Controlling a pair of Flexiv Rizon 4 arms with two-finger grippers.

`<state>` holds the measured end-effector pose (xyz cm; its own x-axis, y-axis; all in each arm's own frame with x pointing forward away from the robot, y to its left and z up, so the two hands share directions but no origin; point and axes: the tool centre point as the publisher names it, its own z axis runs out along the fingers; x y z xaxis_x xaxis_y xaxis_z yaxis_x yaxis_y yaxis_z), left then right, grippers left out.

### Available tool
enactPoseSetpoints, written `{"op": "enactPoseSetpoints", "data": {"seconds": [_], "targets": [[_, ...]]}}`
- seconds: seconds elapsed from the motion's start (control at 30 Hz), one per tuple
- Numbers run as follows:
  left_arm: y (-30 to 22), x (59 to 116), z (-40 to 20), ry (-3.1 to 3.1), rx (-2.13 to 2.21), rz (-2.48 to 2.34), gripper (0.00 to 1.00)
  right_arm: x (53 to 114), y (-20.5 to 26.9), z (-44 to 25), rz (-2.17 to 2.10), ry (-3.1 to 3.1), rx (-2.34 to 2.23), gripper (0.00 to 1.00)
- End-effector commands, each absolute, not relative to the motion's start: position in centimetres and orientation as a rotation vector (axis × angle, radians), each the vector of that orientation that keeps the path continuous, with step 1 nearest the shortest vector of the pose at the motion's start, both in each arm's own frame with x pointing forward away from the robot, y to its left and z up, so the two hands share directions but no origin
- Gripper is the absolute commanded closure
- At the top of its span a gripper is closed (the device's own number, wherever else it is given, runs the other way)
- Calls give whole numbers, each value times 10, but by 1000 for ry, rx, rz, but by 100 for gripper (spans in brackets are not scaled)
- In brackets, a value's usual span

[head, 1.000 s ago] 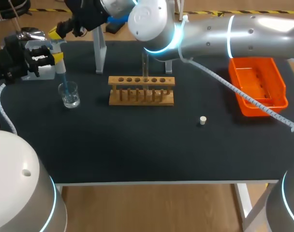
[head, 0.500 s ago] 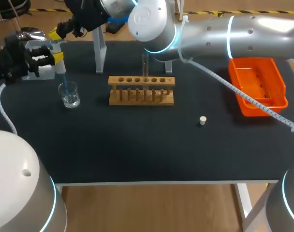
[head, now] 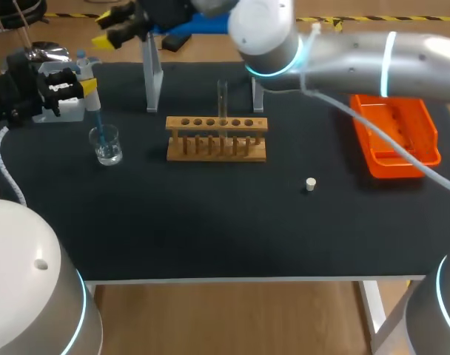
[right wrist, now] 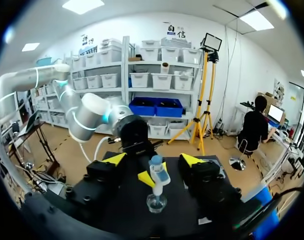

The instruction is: Invert the test tube, pick up the pipette, mount the tip to pipette, aspirate from beaker and dispense into the tube, eject the tip, return the pipette, and cap with the stopper.

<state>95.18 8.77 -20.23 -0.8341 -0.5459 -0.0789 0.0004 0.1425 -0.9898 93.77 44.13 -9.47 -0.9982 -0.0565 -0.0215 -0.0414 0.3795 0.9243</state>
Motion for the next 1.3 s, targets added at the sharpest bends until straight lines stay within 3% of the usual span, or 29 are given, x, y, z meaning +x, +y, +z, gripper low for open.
{"op": "enactPoseSetpoints", "data": {"seconds": [0.03, 0.67, 1.3], "targets": [[88, 952, -202, 2006, -521, -1737, 100, 927, 375, -79, -1765, -2567, 115, 0], [88, 952, -202, 2006, -521, -1737, 100, 923, 236, -111, -1850, -2502, 171, 0], [88, 952, -202, 2006, -521, -1737, 100, 929, 188, -162, -1807, -2508, 165, 0]]}}
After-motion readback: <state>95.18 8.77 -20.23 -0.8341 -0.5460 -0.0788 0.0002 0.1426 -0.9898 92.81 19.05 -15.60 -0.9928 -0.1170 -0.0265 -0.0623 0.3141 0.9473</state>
